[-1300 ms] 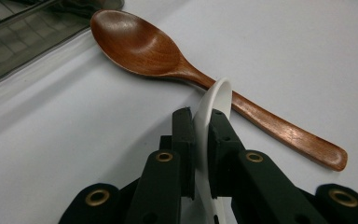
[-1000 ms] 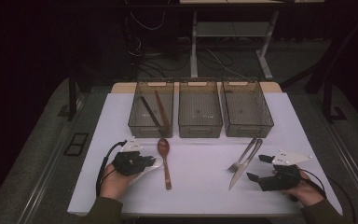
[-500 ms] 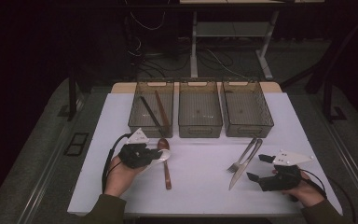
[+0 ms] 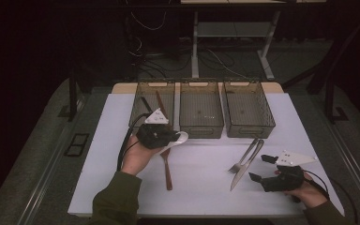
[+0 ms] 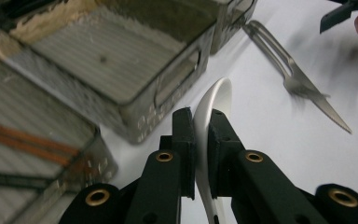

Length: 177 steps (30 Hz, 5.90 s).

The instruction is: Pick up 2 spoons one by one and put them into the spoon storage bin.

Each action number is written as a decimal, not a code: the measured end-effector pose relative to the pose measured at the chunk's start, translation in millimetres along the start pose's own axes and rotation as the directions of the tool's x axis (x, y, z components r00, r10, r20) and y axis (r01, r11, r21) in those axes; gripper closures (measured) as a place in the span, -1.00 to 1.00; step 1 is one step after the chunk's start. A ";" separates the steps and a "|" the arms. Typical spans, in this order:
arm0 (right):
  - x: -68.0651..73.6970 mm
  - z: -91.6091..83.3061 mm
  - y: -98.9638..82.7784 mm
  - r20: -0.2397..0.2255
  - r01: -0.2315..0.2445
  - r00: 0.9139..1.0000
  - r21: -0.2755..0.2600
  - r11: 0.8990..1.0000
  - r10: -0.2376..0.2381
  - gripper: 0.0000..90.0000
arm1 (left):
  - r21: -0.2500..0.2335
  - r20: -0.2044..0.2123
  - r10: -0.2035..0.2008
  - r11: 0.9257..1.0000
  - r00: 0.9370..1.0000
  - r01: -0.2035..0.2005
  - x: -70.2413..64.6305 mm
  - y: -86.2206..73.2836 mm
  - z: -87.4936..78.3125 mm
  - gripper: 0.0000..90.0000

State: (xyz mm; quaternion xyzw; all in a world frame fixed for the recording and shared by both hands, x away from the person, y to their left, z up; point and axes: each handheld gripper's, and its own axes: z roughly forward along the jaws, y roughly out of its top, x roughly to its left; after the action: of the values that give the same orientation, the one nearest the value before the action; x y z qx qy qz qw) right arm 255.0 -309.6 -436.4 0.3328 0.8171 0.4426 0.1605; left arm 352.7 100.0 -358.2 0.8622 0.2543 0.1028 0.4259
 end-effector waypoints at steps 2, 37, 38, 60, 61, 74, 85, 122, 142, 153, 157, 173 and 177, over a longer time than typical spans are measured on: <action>0.3 -0.1 -0.1 -0.001 -0.005 1.000 0.002 1.000 0.005 -0.63 | -0.007 0.006 0.010 1.000 1.000 -0.010 1.4 7.8 4.6 0.83; -1.2 -2.1 -0.9 0.000 -0.016 1.000 -0.010 1.000 0.016 -0.63 | -0.050 0.002 0.007 0.999 1.000 -0.007 47.8 87.6 109.0 0.83; -1.0 -2.3 -0.9 -0.001 -0.014 1.000 -0.010 1.000 0.014 -0.63 | -0.047 0.000 0.000 0.999 1.000 0.000 48.6 87.3 112.1 0.83; -0.5 -3.1 -1.1 0.003 -0.020 1.000 -0.009 1.000 0.020 -0.63 | -0.042 0.010 -0.074 0.996 0.997 0.075 39.4 69.9 99.3 0.02; -0.6 -3.1 -1.1 0.003 -0.019 1.000 -0.009 1.000 0.019 -0.63 | -0.042 0.014 -0.074 0.996 0.997 0.074 38.2 67.0 95.9 0.02; -1.0 -3.1 -0.9 0.004 -0.017 1.000 -0.006 1.000 0.018 -0.63 | -0.009 0.037 -0.048 0.999 0.998 0.048 2.9 29.0 57.3 0.75; -1.1 -3.1 -1.0 0.006 -0.018 1.000 -0.006 1.000 0.018 -0.63 | 0.081 0.024 -0.081 0.994 0.996 0.079 -12.5 -28.2 41.2 0.97; -0.5 -2.3 -1.3 0.012 -0.010 1.000 -0.002 1.000 0.011 -0.63 | 0.203 0.002 -0.160 0.967 0.987 0.156 -33.0 -95.2 9.5 0.97; 0.0 -1.1 -0.9 0.009 -0.006 1.000 -0.001 1.000 0.006 -0.63 | 0.146 -0.071 -0.197 0.968 0.978 0.206 -25.3 -108.7 -25.3 0.97; 0.2 -0.9 -1.0 0.009 -0.003 1.000 0.000 1.000 0.003 -0.63 | 0.202 -0.053 -0.165 0.964 0.985 0.173 -35.7 -105.6 0.2 0.97; -0.2 -1.3 -1.3 0.011 -0.004 1.000 0.000 1.000 0.004 -0.63 | 0.217 -0.098 -0.148 0.962 0.984 0.166 -32.2 -107.8 -6.2 0.98; 0.1 -1.0 -1.0 0.008 -0.001 1.000 0.000 1.000 0.001 -0.63 | 0.170 -0.169 -0.217 0.954 0.961 0.245 -5.9 -120.6 -30.6 0.97; 0.1 -0.4 -1.0 0.007 -0.002 1.000 0.001 1.000 0.002 -0.63 | 0.120 -0.135 -0.224 0.963 0.965 0.240 -2.2 -113.3 -29.7 0.90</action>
State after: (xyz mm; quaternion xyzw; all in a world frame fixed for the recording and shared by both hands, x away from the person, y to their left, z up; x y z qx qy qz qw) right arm 254.3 -310.1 -437.0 0.3352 0.8165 0.4410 0.1629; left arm 299.4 176.7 -429.0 0.8454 0.3853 0.0864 0.3597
